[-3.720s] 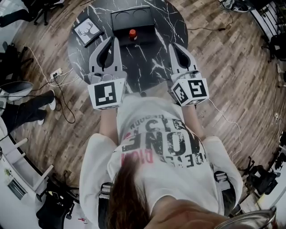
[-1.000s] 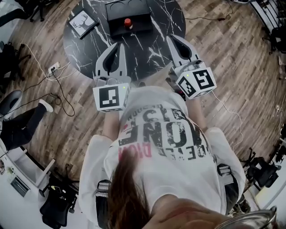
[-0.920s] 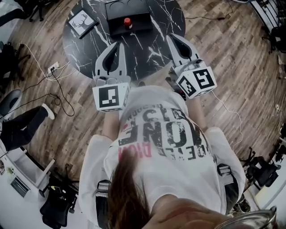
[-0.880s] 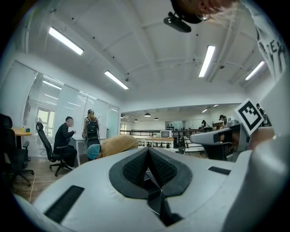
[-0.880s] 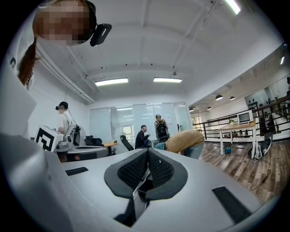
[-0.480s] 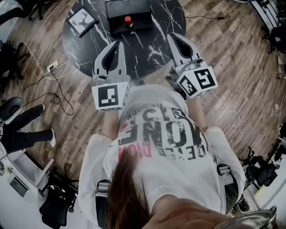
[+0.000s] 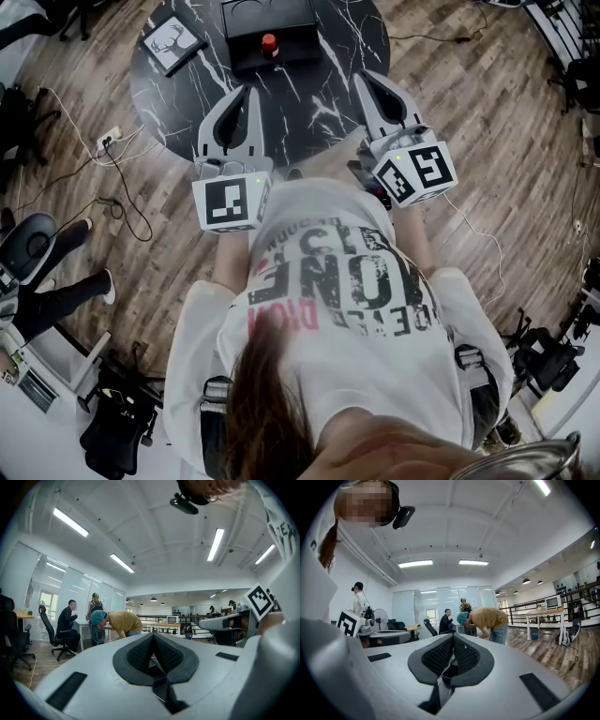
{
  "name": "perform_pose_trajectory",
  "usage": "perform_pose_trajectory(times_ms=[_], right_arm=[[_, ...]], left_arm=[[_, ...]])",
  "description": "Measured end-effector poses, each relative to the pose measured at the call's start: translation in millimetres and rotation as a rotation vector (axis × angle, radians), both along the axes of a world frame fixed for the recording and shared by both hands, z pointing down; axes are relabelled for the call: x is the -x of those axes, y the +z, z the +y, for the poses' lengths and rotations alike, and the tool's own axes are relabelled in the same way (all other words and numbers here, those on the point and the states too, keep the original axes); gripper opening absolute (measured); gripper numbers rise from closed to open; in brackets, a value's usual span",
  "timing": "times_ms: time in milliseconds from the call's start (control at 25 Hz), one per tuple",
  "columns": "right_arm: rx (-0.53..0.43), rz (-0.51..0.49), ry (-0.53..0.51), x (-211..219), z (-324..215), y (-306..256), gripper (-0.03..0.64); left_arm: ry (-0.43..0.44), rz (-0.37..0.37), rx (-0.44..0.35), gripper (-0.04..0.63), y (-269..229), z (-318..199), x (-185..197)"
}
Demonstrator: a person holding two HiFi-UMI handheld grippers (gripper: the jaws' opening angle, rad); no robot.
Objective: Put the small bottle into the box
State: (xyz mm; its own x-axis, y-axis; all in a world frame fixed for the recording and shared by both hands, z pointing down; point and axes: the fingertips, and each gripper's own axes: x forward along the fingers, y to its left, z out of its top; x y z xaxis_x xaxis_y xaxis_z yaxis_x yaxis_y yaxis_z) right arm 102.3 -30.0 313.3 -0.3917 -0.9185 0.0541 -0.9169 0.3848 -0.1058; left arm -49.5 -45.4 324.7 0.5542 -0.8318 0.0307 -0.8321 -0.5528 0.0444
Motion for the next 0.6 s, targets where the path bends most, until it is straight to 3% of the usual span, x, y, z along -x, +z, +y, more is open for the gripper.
perform_pose_trajectory(times_ms=[600], right_arm=[[-0.005,0.015,-0.009,1.3,0.2,-1.0,0.002]], left_arm=[[-0.001,0.0,-0.009,0.005,-2.6,-0.2,-0.1]])
